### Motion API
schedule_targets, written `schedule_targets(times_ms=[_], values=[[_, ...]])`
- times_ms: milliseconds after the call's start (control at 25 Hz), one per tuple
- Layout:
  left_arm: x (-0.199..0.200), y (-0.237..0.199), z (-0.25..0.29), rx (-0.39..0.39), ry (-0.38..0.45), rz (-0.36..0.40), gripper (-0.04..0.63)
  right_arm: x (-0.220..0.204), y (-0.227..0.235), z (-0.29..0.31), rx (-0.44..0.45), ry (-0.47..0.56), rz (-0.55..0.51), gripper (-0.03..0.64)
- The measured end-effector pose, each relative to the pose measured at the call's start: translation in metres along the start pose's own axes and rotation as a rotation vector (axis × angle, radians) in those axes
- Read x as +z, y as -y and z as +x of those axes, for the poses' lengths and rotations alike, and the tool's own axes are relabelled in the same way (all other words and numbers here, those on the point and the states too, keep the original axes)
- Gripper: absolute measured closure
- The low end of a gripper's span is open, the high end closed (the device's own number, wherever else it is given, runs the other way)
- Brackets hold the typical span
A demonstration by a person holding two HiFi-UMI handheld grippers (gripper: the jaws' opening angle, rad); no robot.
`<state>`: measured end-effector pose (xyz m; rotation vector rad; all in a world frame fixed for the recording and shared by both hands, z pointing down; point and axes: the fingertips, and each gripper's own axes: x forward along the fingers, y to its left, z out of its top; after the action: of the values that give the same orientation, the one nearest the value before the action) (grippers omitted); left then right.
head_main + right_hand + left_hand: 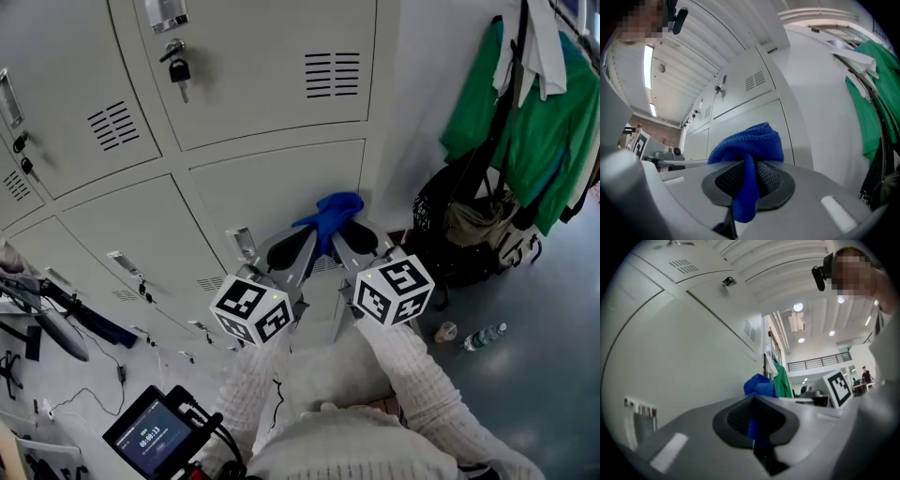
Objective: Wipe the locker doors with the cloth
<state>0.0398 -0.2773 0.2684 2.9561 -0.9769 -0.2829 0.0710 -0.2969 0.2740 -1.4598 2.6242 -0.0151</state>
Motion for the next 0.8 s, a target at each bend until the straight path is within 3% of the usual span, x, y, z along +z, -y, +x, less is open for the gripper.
schedule_targets(times_ms=[320, 560, 800], values=[[0.076, 0.012, 0.025, -0.060, 0.139, 0.090, 0.589, 0.080, 0.013, 0.008, -0.021, 0.149, -0.085, 0.566], [0.089, 0.008, 0.038, -0.079, 0.124, 0.130, 0.589, 0.090, 0.023, 0.018, -0.039, 0.147, -0.086, 0.565], [0.083, -0.001, 0.042, -0.064, 0.109, 0.122, 0.589, 0.089, 0.026, 0.020, -0.029, 0.153, -0.098, 0.565]])
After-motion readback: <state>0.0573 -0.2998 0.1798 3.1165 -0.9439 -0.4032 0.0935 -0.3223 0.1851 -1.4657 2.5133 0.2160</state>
